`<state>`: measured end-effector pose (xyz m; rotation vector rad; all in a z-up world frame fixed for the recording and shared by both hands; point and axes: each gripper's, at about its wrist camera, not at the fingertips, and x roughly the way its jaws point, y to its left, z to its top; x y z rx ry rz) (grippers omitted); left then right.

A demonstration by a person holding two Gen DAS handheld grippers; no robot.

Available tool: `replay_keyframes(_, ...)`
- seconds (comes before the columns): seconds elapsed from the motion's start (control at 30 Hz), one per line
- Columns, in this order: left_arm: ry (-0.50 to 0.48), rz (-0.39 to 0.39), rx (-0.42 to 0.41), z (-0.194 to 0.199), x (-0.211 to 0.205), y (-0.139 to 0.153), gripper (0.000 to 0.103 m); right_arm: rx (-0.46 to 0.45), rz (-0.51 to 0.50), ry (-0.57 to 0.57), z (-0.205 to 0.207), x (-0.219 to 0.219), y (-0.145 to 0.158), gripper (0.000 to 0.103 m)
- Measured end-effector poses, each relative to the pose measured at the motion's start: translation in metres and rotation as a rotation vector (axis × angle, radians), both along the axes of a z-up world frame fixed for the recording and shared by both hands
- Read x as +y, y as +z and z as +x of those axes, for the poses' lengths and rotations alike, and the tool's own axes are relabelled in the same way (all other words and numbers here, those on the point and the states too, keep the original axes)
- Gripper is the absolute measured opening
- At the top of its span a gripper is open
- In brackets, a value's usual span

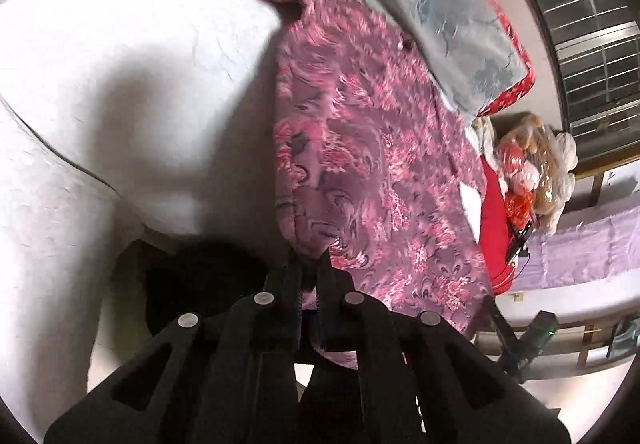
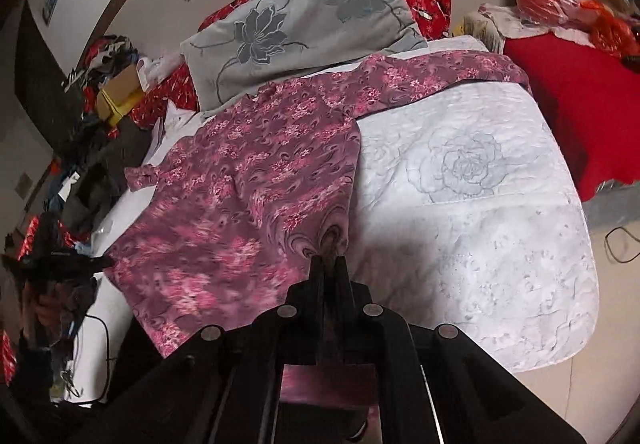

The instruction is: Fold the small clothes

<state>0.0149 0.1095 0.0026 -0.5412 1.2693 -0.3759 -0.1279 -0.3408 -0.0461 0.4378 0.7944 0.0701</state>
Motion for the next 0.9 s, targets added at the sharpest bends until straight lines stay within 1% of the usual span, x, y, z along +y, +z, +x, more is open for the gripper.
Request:
replay_keyframes(0.07,0.001,0.065,-0.016,0.000,0.004,0.003,0.004,0.026,0.002,-0.008,0.007,0.000,-0.009,0.004)
replay_keyframes(0.13,-0.019,0.086,-0.021,0.003,0.002,-0.007,0.005,0.091,-0.003,-0.033,0.016,0.000,-0.027,0.004)
replay_keyframes(0.17,-0.023,0.078,-0.013,0.004,0.001,-0.014,0.007,0.118,-0.006,-0.037,0.021,-0.001,-0.034,0.004)
replay_keyframes(0.2,-0.032,0.062,-0.004,0.003,0.002,-0.020,0.016,0.149,0.000,-0.038,0.024,0.000,-0.042,0.005)
replay_keyframes(0.23,-0.047,0.032,0.016,0.003,0.000,-0.032,0.028,0.177,0.014,-0.038,0.026,0.000,-0.049,0.010)
replay_keyframes(0.27,-0.045,0.017,0.031,0.002,0.001,-0.038,0.035,0.200,0.030,-0.041,0.027,-0.001,-0.056,0.010)
replay_keyframes(0.3,-0.048,0.005,0.050,0.002,0.001,-0.047,0.049,0.218,0.048,-0.043,0.028,-0.001,-0.063,0.012)
replay_keyframes(0.33,-0.048,0.000,0.061,0.000,0.001,-0.051,0.053,0.232,0.055,-0.045,0.028,-0.003,-0.068,0.021)
replay_keyframes(0.37,-0.049,-0.013,0.071,-0.001,-0.001,-0.058,0.053,0.245,0.059,-0.047,0.028,-0.004,-0.073,0.040)
replay_keyframes(0.4,-0.061,-0.032,0.082,-0.002,-0.003,-0.063,0.053,0.263,0.061,-0.052,0.029,-0.005,-0.079,0.050)
replay_keyframes(0.43,-0.065,-0.028,0.116,-0.003,-0.007,-0.065,0.053,0.281,0.055,-0.067,0.029,-0.006,-0.085,0.056)
replay_keyframes(0.5,-0.106,-0.072,0.122,-0.007,-0.016,-0.067,0.053,0.312,0.090,-0.050,0.030,-0.006,-0.098,0.056)
replay_keyframes(0.53,-0.132,-0.078,0.115,-0.009,-0.021,-0.066,0.062,0.331,0.114,-0.040,0.032,-0.005,-0.105,0.056)
replay_keyframes(0.57,-0.158,-0.071,0.102,-0.009,-0.029,-0.063,0.068,0.343,0.121,-0.037,0.033,-0.004,-0.110,0.056)
replay_keyframes(0.6,-0.176,-0.046,0.081,-0.010,-0.036,-0.060,0.074,0.354,0.121,-0.031,0.035,-0.003,-0.115,0.056)
replay_keyframes(0.67,-0.193,-0.004,0.064,-0.008,-0.045,-0.059,0.073,0.353,0.127,-0.017,0.037,0.001,-0.120,0.056)
replay_keyframes(0.7,-0.199,0.014,0.064,-0.008,-0.048,-0.059,0.062,0.347,0.137,0.005,0.038,0.003,-0.119,0.052)
replay_keyframes(0.73,-0.210,0.023,0.067,-0.008,-0.049,-0.060,0.021,0.335,0.152,0.024,0.038,0.004,-0.118,0.032)
replay_keyframes(0.77,-0.233,0.019,0.083,-0.007,-0.051,-0.061,0.004,0.319,0.170,0.044,0.037,0.005,-0.115,0.005)
replay_keyframes(0.8,-0.229,0.012,0.104,-0.008,-0.049,-0.059,0.003,0.295,0.172,0.057,0.035,0.006,-0.108,0.006)
replay_keyframes(0.83,-0.215,0.006,0.106,-0.010,-0.043,-0.055,0.003,0.259,0.165,0.065,0.031,0.007,-0.097,0.006)
replay_keyframes(0.9,-0.194,-0.016,0.094,-0.012,-0.033,-0.039,0.003,0.178,0.203,0.078,0.021,0.003,-0.071,0.006)
